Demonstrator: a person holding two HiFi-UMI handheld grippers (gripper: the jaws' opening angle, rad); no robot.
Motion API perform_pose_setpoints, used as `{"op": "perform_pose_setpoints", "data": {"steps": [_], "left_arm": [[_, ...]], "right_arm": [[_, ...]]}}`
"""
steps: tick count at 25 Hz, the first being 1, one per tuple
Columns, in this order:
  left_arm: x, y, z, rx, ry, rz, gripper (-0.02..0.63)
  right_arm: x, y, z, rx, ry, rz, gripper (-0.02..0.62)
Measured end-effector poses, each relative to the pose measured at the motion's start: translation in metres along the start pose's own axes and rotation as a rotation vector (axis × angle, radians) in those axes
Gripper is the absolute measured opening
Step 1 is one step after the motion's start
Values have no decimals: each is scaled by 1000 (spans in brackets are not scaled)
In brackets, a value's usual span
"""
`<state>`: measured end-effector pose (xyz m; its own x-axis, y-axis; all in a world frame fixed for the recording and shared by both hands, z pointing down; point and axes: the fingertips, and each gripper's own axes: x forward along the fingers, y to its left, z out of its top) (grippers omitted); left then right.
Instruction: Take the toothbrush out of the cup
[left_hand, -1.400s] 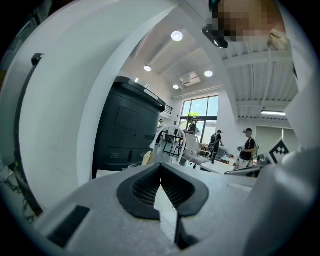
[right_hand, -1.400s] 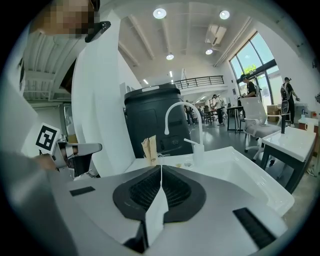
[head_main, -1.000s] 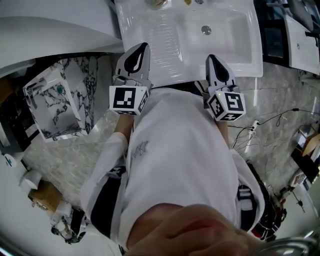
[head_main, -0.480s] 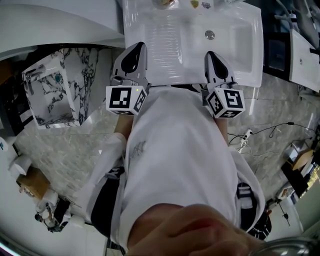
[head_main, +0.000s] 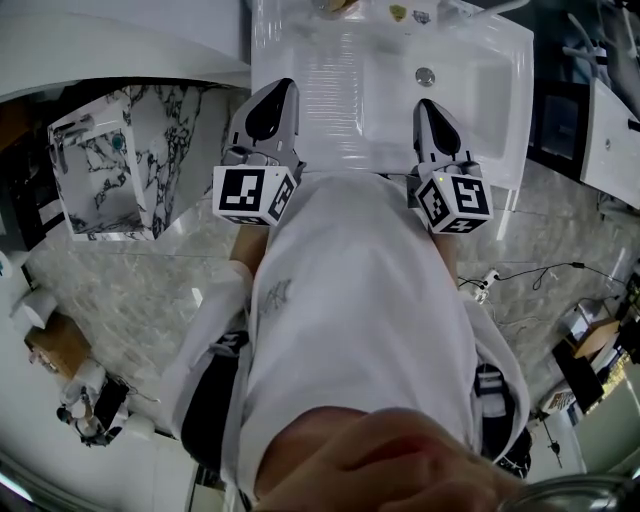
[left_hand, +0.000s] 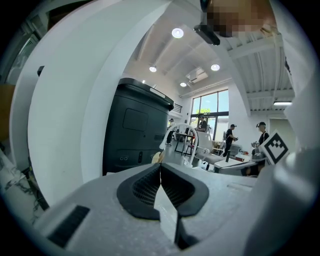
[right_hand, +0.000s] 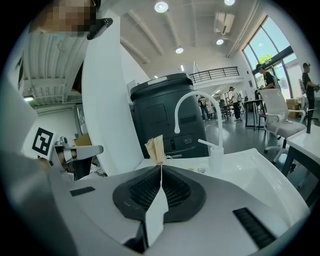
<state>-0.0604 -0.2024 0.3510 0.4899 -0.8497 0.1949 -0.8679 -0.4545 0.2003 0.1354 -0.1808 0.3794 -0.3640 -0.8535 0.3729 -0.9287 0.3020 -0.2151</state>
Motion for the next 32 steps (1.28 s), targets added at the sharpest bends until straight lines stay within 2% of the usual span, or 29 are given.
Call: {"op": "perform_pose_setpoints", "data": {"steps": [12, 21, 22, 23, 24, 27, 32], "left_arm": [[12, -2, -2, 2, 8, -8, 17], [21, -3, 5, 49, -15, 0, 20], [24, -4, 7, 56, -15, -5, 39], [27, -5, 8, 62, -14, -12, 111], [30, -6, 9, 69, -13, -18, 143], [42, -8, 14, 100, -23, -21, 150], [68, -4, 20, 127, -42, -17, 202]], "right_arm": [[9, -8, -1, 11, 9, 1, 15], [7, -12, -6, 27, 11, -6, 15], [6, -14, -7, 29, 10, -9, 15], [6, -15, -7, 31, 10, -12, 15], [5, -16, -8, 33, 10, -14, 15], [4, -20, -9, 38, 11, -21, 15], [2, -23, -11, 44, 14, -29, 15]]}}
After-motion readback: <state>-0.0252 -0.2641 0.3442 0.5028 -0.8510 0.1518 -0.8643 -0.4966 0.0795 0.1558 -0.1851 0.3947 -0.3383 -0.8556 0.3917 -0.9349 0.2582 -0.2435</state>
